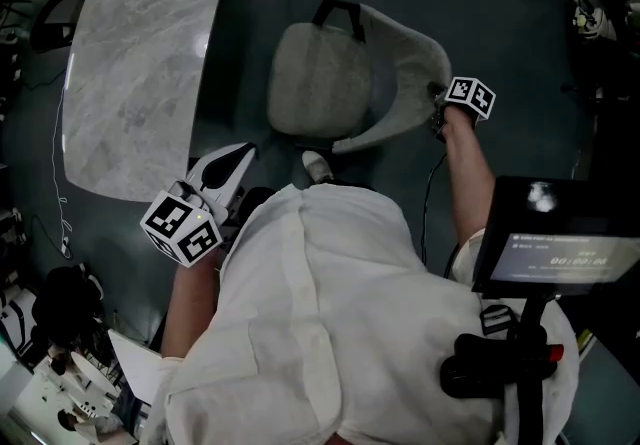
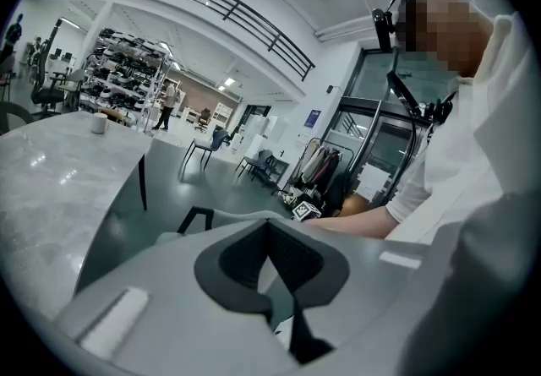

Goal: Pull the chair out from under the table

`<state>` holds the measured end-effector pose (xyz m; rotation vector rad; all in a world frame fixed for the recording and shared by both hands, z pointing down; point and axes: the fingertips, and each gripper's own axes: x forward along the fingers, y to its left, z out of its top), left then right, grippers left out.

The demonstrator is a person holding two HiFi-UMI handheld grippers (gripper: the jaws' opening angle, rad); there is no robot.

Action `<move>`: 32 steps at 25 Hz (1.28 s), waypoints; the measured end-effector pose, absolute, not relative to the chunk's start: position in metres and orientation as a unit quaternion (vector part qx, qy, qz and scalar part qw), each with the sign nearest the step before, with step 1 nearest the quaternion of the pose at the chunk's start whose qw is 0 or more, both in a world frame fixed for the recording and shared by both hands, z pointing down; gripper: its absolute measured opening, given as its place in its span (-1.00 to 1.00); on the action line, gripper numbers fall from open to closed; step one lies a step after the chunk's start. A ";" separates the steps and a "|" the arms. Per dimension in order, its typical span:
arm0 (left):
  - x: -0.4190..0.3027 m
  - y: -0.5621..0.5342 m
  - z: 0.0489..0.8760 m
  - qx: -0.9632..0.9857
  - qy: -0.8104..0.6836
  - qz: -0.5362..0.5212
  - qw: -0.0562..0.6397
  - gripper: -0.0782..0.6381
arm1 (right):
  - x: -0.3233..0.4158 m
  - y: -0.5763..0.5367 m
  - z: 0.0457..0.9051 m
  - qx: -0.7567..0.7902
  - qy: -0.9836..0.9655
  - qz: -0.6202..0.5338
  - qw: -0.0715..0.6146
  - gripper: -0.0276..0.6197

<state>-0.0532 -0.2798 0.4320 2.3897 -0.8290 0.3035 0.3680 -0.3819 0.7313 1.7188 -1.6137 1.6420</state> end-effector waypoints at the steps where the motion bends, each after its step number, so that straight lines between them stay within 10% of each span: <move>1: -0.053 -0.279 0.433 0.896 -0.312 0.115 0.295 -0.76 | 0.372 -0.380 0.733 0.593 -0.556 0.566 0.134 -0.66; 32: -0.118 -0.130 0.399 0.909 -0.310 0.074 0.267 -0.76 | 0.375 -0.229 0.634 0.646 -0.602 0.408 0.233 -0.37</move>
